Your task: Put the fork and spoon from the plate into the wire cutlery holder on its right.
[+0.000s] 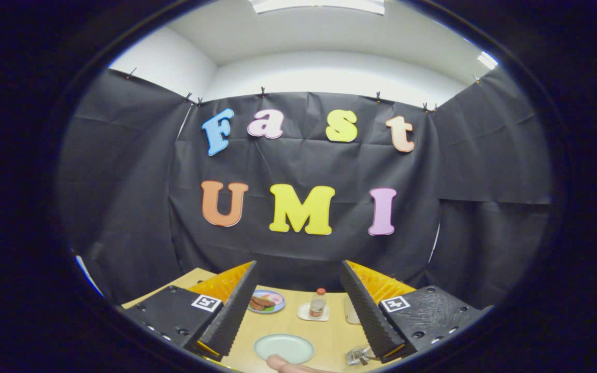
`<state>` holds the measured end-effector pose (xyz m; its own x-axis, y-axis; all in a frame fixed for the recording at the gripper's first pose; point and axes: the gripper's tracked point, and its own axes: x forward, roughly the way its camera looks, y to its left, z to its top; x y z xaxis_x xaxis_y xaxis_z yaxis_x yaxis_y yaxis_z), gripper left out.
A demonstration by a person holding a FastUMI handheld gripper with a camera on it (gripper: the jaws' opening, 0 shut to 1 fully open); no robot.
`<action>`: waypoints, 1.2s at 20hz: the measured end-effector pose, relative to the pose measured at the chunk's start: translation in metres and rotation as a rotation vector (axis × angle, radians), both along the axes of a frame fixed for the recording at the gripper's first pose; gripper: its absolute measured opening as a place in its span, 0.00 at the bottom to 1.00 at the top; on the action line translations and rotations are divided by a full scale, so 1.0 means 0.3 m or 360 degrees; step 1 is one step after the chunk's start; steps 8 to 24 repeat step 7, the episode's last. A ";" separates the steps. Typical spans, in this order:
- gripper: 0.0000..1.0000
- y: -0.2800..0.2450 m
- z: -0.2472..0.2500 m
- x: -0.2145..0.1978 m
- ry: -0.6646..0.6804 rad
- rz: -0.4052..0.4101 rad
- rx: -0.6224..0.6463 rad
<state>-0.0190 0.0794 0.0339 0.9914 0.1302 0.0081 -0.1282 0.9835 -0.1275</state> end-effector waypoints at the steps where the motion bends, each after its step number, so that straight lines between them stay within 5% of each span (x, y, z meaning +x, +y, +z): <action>1: 0.96 -0.011 -0.005 0.001 0.0012 -0.0013 0.0008; 24: 0.96 -0.066 -0.038 0.017 0.0074 -0.0093 0.0026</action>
